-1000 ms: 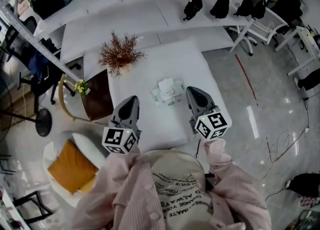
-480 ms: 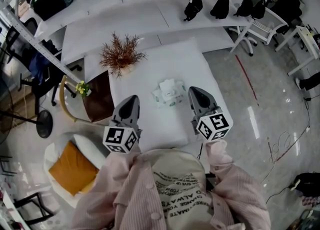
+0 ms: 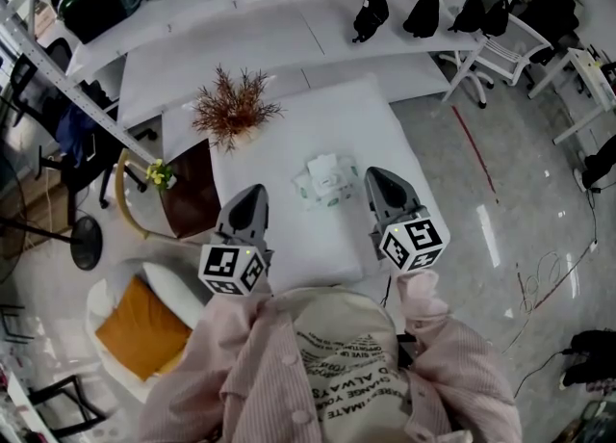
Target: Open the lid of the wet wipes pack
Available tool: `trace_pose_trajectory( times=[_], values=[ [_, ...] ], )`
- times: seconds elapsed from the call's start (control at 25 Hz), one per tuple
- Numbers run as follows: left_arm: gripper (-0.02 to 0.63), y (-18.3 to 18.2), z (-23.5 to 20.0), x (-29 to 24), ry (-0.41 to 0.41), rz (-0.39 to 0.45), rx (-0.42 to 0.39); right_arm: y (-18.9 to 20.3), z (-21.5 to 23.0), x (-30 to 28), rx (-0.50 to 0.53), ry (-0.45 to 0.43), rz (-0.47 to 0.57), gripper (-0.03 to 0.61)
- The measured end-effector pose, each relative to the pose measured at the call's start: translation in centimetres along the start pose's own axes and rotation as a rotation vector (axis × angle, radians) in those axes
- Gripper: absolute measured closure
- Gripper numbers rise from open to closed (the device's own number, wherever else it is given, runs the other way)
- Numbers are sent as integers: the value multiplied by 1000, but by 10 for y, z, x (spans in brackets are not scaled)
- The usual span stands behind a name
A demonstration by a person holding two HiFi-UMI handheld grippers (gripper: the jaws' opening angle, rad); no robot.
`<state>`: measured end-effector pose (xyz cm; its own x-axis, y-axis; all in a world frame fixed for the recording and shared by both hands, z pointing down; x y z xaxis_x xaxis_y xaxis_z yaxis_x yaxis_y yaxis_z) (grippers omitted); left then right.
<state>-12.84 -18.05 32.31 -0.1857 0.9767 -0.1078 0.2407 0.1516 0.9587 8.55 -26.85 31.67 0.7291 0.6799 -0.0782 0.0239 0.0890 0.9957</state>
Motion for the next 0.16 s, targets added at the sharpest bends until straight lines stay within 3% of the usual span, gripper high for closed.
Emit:
trace_pose_trajectory(
  times=[0.16],
  values=[
    [617, 1, 0, -1, 3, -2, 0, 0, 2, 2, 5, 8, 1, 580]
  ],
)
Point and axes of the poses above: the fingertips, and each gripper's own axes: x backward along the fingers, z to its right, y out of its underside, the point moved 2 cm from there along x, backward along the fingers, and after that the axes turned 5 degrees about x, right-handed, at the moved point
